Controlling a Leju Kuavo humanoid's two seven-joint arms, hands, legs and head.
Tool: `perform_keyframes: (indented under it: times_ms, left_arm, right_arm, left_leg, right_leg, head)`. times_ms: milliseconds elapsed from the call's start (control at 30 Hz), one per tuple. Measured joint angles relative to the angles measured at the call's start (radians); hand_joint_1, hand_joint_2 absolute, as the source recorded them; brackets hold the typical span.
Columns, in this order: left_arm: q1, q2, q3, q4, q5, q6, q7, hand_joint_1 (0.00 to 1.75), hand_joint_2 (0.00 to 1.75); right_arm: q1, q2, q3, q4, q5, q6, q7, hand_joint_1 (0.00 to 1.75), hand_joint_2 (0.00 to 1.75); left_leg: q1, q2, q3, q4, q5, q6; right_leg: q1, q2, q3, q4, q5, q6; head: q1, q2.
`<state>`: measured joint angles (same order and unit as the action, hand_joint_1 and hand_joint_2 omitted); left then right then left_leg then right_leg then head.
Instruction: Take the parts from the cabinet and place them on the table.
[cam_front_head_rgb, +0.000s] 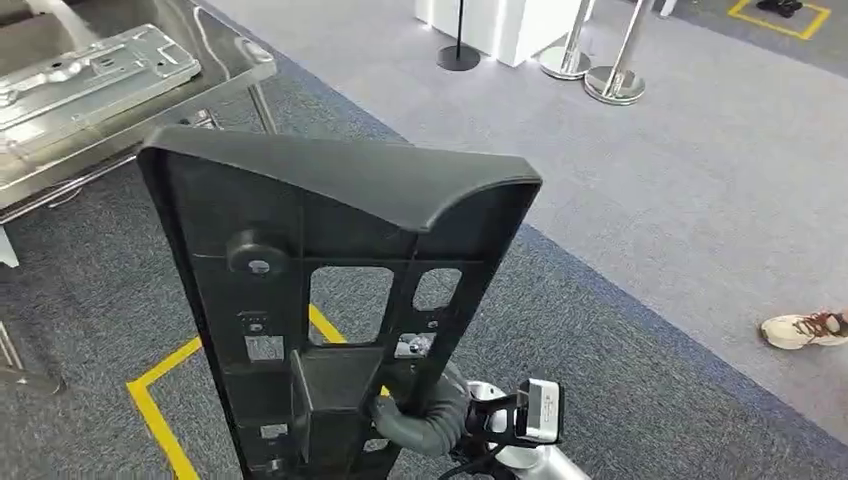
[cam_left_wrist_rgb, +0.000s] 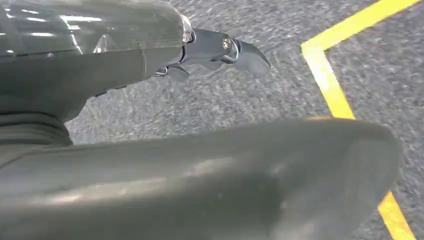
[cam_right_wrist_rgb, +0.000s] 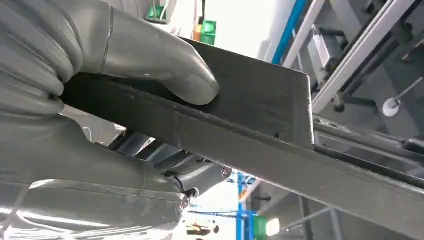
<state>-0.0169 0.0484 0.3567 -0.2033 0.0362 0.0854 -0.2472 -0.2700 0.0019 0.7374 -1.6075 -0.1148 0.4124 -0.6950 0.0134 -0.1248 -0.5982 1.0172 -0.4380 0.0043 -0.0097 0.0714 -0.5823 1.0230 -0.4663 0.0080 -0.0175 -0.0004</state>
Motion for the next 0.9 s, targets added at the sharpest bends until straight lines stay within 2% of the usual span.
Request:
perform_keyframes:
  times_ms: [33,67,100,133,167,200,233,267,300,333,367,400,433,467,567,600,633,667,700,733,767,800,833,867,900]
  left_arm:
    - [0.004,0.0,0.0,0.0,0.0,0.002,0.002,0.0,0.0]
    - [0.007,0.0,0.0,0.0,-0.007,0.007,0.009,0.0,0.0]
    - [0.008,0.005,-0.001,0.0,-0.009,0.013,0.017,0.0,0.0]
    - [0.009,0.003,-0.001,0.0,-0.012,0.021,0.023,0.0,0.0]
    - [0.006,0.009,-0.001,0.0,-0.016,0.032,0.034,0.0,0.0]
    - [0.003,0.013,0.0,0.0,-0.016,0.041,0.044,0.0,0.0]
    - [0.003,0.014,0.0,0.0,-0.016,0.047,0.051,0.0,0.0]
    - [0.003,0.014,0.0,0.0,-0.017,0.048,0.055,0.0,0.0]
    - [0.007,0.014,0.0,0.0,-0.018,0.047,0.057,0.0,0.0]
    - [0.011,0.014,0.0,0.0,-0.019,0.038,0.057,0.0,0.0]
    - [0.012,0.014,0.0,0.0,-0.023,0.024,0.053,0.0,0.0]
    - [0.012,0.014,0.0,0.0,-0.029,0.01,0.046,0.0,0.0]
    - [0.008,0.014,0.0,0.0,-0.033,0.0,0.039,0.0,0.0]
    - [0.003,0.013,0.0,0.0,-0.037,-0.006,0.034,0.0,0.0]
    - [0.008,0.011,0.0,0.0,-0.04,-0.02,0.021,0.0,0.0]
    - [0.008,0.01,0.0,0.0,-0.042,-0.022,0.019,0.0,0.0]
    - [0.008,0.008,0.0,0.0,-0.042,-0.023,0.016,0.0,0.0]
    - [0.005,0.008,0.0,0.0,-0.042,-0.026,0.016,0.0,0.0]
    - [0.001,0.008,0.0,0.0,-0.042,-0.028,0.016,0.0,0.0]
    - [-0.001,0.008,0.0,0.0,-0.042,-0.031,0.015,0.0,0.0]
    - [-0.002,0.008,0.0,0.0,-0.042,-0.033,0.015,0.0,0.0]
    - [-0.002,0.008,0.0,0.0,-0.042,-0.034,0.015,0.0,0.0]
    - [-0.001,0.008,0.0,0.0,-0.042,-0.034,0.015,0.0,0.0]
    - [-0.001,0.008,0.001,0.0,-0.042,-0.034,0.015,0.0,0.0]
    - [-0.001,0.008,0.002,0.0,-0.043,-0.034,0.015,0.0,0.0]
  right_arm:
    - [-0.001,-0.001,0.0,0.0,0.0,-0.001,0.0,1.75,1.75]
    - [-0.001,-0.001,0.0,-0.001,0.0,-0.002,0.0,1.75,1.75]
    - [-0.001,-0.001,0.0,-0.002,-0.001,-0.003,-0.001,1.75,1.75]
    - [0.0,-0.001,0.0,-0.002,-0.002,-0.004,-0.001,1.75,1.75]
    - [0.0,-0.001,-0.001,-0.003,-0.004,-0.006,-0.002,1.75,1.75]
    - [0.003,-0.004,-0.003,-0.003,-0.005,-0.008,-0.002,1.75,1.75]
    - [0.009,-0.007,-0.005,-0.003,-0.006,-0.013,-0.002,1.75,1.75]
    - [0.014,-0.009,-0.007,-0.002,-0.008,-0.015,-0.002,1.75,1.75]
    - [0.016,-0.012,-0.009,-0.002,-0.008,-0.014,-0.002,1.75,1.75]
    - [0.017,-0.014,-0.011,-0.002,-0.008,-0.012,-0.002,1.75,1.75]
    - [0.018,-0.014,-0.015,-0.002,-0.008,-0.008,-0.002,1.75,1.75]
    - [0.018,-0.013,-0.019,-0.002,-0.007,-0.003,-0.002,1.75,1.75]
    - [0.019,-0.013,-0.021,-0.002,-0.006,0.001,-0.002,1.75,1.75]
    - [0.018,-0.013,-0.024,-0.002,-0.003,0.003,-0.002,1.75,1.75]
    - [0.018,-0.013,-0.026,-0.002,0.007,0.003,-0.002,1.75,1.75]
    - [0.017,-0.012,-0.027,-0.003,0.008,0.003,-0.002,1.75,1.75]
    - [0.016,-0.012,-0.027,-0.003,0.008,0.003,-0.002,1.75,1.75]
    - [0.016,-0.012,-0.029,-0.003,0.008,0.003,-0.003,1.75,1.75]
    - [0.019,-0.013,-0.03,-0.002,0.008,0.003,-0.002,1.75,1.75]
    - [0.022,-0.014,-0.032,0.0,0.008,0.003,-0.002,1.75,1.75]
    - [0.024,-0.015,-0.034,0.002,0.008,0.003,-0.002,1.75,1.75]
    - [0.024,-0.016,-0.035,0.003,0.008,0.003,-0.002,1.75,1.75]
    - [0.024,-0.016,-0.035,0.003,0.008,0.003,-0.002,1.75,1.75]
    - [0.023,-0.016,-0.036,0.003,0.008,0.003,-0.002,1.75,1.75]
    - [0.023,-0.016,-0.037,0.003,0.008,0.003,-0.002,1.75,1.75]
  left_leg:
    - [0.004,-0.01,0.0,-0.006,0.002,-0.008]
    - [0.004,-0.021,-0.001,-0.009,0.003,-0.016]
    - [0.003,-0.012,0.003,-0.007,0.001,-0.016]
    - [-0.002,0.05,-0.008,0.021,-0.019,-0.021]
    - [-0.001,0.087,-0.043,0.09,-0.059,-0.027]
    - [0.0,0.103,-0.084,0.172,-0.097,-0.031]
    - [0.001,0.11,-0.12,0.243,-0.124,-0.035]
    - [0.002,0.113,-0.144,0.288,-0.132,-0.037]
    - [0.003,0.117,-0.14,0.28,-0.116,-0.038]
    - [0.004,0.12,-0.113,0.227,-0.08,-0.038]
    - [0.004,0.129,-0.066,0.138,-0.035,-0.036]
    - [0.002,0.155,-0.013,0.042,0.005,-0.031]
    - [-0.008,0.206,0.013,-0.011,-0.003,-0.023]
    - [-0.011,0.191,0.013,-0.012,0.0,-0.005]
    - [-0.013,0.161,0.004,-0.011,-0.003,0.007]
    - [-0.002,0.148,0.013,-0.02,0.004,0.015]
    - [-0.003,0.138,0.015,-0.021,0.004,0.018]
    - [-0.002,0.131,0.014,-0.02,0.004,0.024]
    - [-0.003,0.118,0.013,-0.02,0.004,0.027]
    - [-0.004,0.103,0.012,-0.02,0.004,0.028]
    - [-0.005,0.089,0.012,-0.019,0.004,0.028]
    - [-0.006,0.075,0.013,-0.019,0.004,0.028]
    - [-0.006,0.06,0.015,-0.018,0.003,0.028]
    - [-0.007,0.045,0.017,-0.017,0.003,0.026]
    - [-0.007,0.031,0.02,-0.015,0.001,0.024]
  right_leg:
    - [0.004,-0.008,0.002,0.0,0.0,-0.007]
    - [0.001,-0.02,0.007,-0.009,0.004,-0.014]
    - [-0.005,-0.036,0.014,-0.02,0.008,-0.021]
    - [-0.004,-0.046,0.019,-0.025,0.008,-0.024]
    - [-0.003,-0.061,0.021,-0.026,0.006,-0.029]
    - [-0.002,-0.076,0.022,-0.025,0.005,-0.031]
    - [-0.001,-0.092,0.022,-0.025,0.002,-0.032]
    - [-0.001,-0.107,0.022,-0.025,0.0,-0.032]
    - [-0.001,-0.119,0.024,-0.025,-0.002,-0.031]
    - [-0.001,-0.13,0.027,-0.025,-0.005,-0.029]
    - [-0.001,-0.143,0.032,-0.025,-0.008,-0.026]
    - [-0.001,-0.154,0.039,-0.025,-0.012,-0.022]
    - [0.004,-0.163,0.044,-0.025,-0.016,-0.016]
    - [0.01,-0.17,0.043,-0.024,-0.02,-0.01]
    - [0.012,-0.196,0.052,-0.028,-0.023,0.003]
    - [0.009,-0.196,0.053,-0.024,-0.031,0.011]
    - [0.004,-0.142,0.047,0.006,-0.052,0.017]
    - [0.002,-0.105,0.017,0.069,-0.09,0.019]
    - [0.001,-0.086,-0.025,0.154,-0.132,0.021]
    - [0.001,-0.079,-0.073,0.247,-0.168,0.023]
    - [0.001,-0.077,-0.104,0.301,-0.177,0.023]
    - [0.001,-0.076,-0.113,0.304,-0.159,0.022]
    - [0.001,-0.075,-0.097,0.256,-0.118,0.019]
    - [0.001,-0.07,-0.063,0.174,-0.067,0.014]
    - [0.002,-0.054,-0.021,0.079,-0.016,0.007]
  head:
    - [0.0,0.0]
    - [0.0,0.0]
    - [0.0,0.0]
    - [0.0,0.0]
    - [0.0,0.0]
    - [0.0,0.0]
    - [0.0,0.0]
    - [0.0,0.0]
    - [0.0,0.0]
    - [0.0,0.0]
    - [0.0,0.0]
    - [0.0,0.0]
    - [0.0,0.0]
    - [0.0,0.0]
    - [0.0,0.0]
    - [0.0,0.0]
    - [0.0,0.0]
    - [0.0,0.0]
    - [0.0,0.0]
    - [0.0,0.0]
    - [0.0,0.0]
    - [0.0,0.0]
    - [0.0,0.0]
    - [0.0,0.0]
    - [0.0,0.0]
